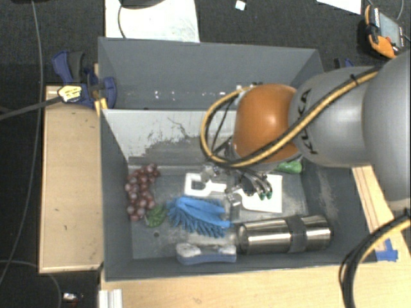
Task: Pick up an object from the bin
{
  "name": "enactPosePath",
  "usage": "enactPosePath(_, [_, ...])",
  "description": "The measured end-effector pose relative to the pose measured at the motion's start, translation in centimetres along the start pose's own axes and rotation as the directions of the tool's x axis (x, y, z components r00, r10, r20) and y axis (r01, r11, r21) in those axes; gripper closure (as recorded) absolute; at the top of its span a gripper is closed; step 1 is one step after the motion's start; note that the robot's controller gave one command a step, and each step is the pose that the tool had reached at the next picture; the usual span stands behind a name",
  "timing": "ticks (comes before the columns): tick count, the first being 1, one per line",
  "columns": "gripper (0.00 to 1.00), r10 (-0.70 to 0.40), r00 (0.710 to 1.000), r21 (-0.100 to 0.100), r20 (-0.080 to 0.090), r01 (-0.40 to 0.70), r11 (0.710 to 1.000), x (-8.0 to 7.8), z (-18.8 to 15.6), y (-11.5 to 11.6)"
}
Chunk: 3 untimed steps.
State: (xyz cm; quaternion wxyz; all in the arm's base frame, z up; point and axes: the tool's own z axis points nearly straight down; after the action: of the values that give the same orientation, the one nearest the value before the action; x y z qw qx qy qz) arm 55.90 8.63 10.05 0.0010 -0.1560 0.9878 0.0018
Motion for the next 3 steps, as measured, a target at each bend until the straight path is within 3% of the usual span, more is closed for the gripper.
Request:
enactPosePath(1, [0.0,0.118,0.993,0.008,0.013,-0.118,0.993,-0.7,3.0,-4.4])
enactPosePath(2, [1.0,0.091,0.996,0.0,0.0,-0.091,0.996,0.1,3.0,-3.2])
enactPosePath(3, [1.0,0.091,0.996,0.0,0.0,-0.091,0.996,0.1,3.0,-3.2])
